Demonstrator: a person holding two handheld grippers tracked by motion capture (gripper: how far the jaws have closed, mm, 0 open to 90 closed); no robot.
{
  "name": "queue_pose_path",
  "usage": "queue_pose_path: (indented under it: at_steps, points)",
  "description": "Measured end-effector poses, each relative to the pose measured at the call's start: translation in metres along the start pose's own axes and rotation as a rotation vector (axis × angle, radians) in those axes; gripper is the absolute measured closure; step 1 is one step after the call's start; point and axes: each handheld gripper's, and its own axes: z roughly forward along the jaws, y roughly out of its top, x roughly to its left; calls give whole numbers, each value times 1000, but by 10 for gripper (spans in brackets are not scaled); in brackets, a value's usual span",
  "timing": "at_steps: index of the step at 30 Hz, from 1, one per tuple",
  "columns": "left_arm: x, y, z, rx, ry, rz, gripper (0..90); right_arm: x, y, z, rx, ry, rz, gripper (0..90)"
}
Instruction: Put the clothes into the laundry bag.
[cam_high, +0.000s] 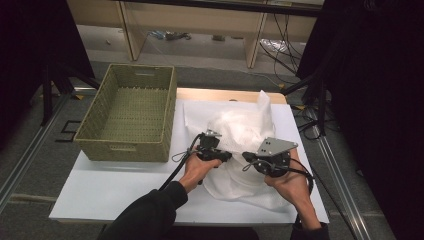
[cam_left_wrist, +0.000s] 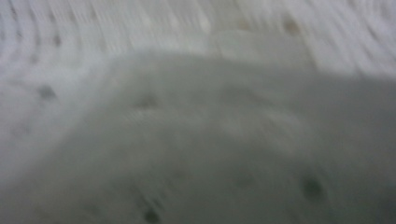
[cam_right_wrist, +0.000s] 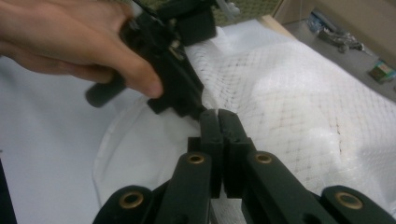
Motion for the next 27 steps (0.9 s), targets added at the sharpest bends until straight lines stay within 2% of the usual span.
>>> queue_pose_path:
  at_steps: [1, 3, 4, 6, 8, 9, 10, 11, 12, 13, 14, 15, 17, 18, 19, 20, 21, 22, 23, 24, 25, 26, 27]
  points:
    - [-3, -6, -8, 7, -5, 5, 415, 0, -2, 2, 6, 3, 5, 900]
    - [-10, -18, -24, 51, -47, 38, 291, -2, -3, 2, 9, 1, 11, 900]
    - [-12, -23, -29, 73, -53, 66, 249, -3, -2, 1, 3, -1, 6, 900]
    - [-17, -38, -32, 117, -25, 157, 208, -3, -1, 1, 2, -7, 3, 900]
    - [-17, -44, -21, 152, 3, 222, 201, -2, 0, 1, 2, -3, 4, 900]
    - [-19, -44, -12, 94, 9, 179, 249, -1, 0, 3, 9, -2, 5, 900]
    - [-19, -43, -7, 87, 0, 173, 366, -1, -1, 3, 14, -4, -1, 900]
    - [-20, -37, -1, 97, -11, 189, 453, 0, -2, 4, 14, -2, 0, 900]
    - [-21, -33, 0, 99, -18, 179, 538, 0, -3, 4, 18, 4, 4, 900]
    - [-21, -26, 0, 65, -35, 184, 681, 0, -4, 3, 21, 8, 2, 900]
    - [-23, -21, 1, 16, -53, 150, 779, 0, -5, 2, 18, -1, 17, 900]
    - [-25, -16, 0, -12, -66, 119, 835, -2, -6, 1, 15, -3, 11, 900]
    - [-27, -5, -2, -27, -66, 117, 854, -5, -8, -2, 12, -9, 17, 900]
    - [-26, 0, -3, -34, -75, 98, 862, -6, -8, -3, 8, -6, 19, 900]
    - [-23, 5, -4, -34, -92, 54, 865, -6, -8, -3, 6, -5, 20, 900]
    - [-23, 10, -4, -37, -91, 46, 865, -6, -9, -5, 11, -5, 22, 900]
    - [-25, 14, -5, -23, -81, 72, 859, -6, -8, -5, 13, -7, 31, 900]
    - [-26, 18, -6, -5, -62, 105, 850, -7, -9, -5, 3, -13, 15, 900]
    - [-29, 20, -6, 7, -66, 81, 836, -7, -9, -6, 6, -10, 23, 900]
    - [-30, 23, -8, 47, -98, 69, 793, -8, -9, -7, 4, -14, 18, 900]
    - [-31, 24, -10, 68, -110, 75, 727, -8, -9, -7, 3, -14, 23, 900]
    - [-32, 23, -13, 90, -105, 97, 686, -8, -9, -8, 5, -14, 25, 900]
    - [-34, 21, -16, 92, -91, 136, 711, -8, -9, -8, 3, -15, 30, 900]
